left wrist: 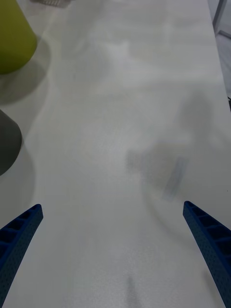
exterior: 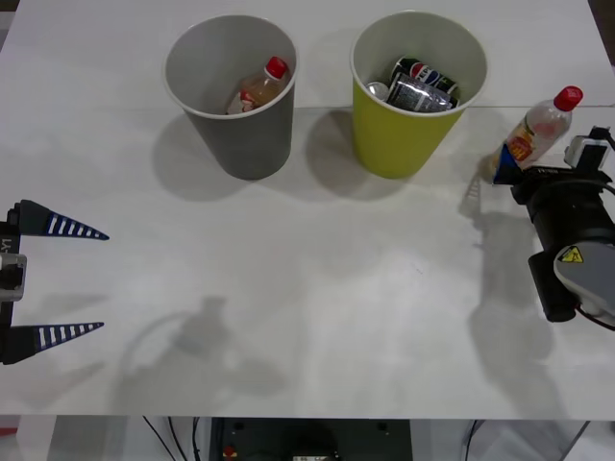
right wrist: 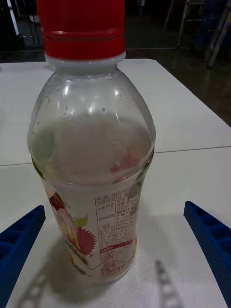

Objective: Put the can into the green bin and the plastic bottle into the gray bin

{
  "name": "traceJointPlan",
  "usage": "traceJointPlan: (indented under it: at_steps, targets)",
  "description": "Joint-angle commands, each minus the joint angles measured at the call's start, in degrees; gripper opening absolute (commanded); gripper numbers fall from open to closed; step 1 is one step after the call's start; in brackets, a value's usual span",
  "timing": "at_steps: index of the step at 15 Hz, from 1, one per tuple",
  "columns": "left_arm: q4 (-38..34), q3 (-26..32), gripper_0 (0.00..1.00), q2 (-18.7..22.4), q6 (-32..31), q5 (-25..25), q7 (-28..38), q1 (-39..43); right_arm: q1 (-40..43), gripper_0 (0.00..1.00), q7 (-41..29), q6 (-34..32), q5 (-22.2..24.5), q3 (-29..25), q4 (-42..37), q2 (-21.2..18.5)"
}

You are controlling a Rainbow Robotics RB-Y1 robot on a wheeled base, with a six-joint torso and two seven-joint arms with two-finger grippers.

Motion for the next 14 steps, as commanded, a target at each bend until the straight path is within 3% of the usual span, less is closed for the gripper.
traceJointPlan:
  at_steps: [1,11,12,13,14]
  targets:
    - [0.00,0.00,1.00,0.00,0.00,0.00,0.00,0.00,-2.45,1.00,0.33,-1.28,0.02,0.00,4.15,1.52]
    - [0.00,0.00,1.00,0.00,0.00,0.00,0.00,0.00,-8.60,1.00,0.51,-4.00,0.02,0.00,12.50,5.12]
    - [0.00,0.00,1.00,0.00,0.00,0.00,0.00,0.00,-8.60,0.88,0.77,-4.00,0.19,-0.09,12.41,5.12]
    - [0.00,0.00,1.00,0.00,0.00,0.00,0.00,0.00,-8.60,0.29,0.95,-4.00,0.37,0.00,12.50,5.12]
    - [0.00,0.00,1.00,0.00,0.00,0.00,0.00,0.00,-8.60,0.00,0.86,-4.09,0.37,0.00,12.50,5.12]
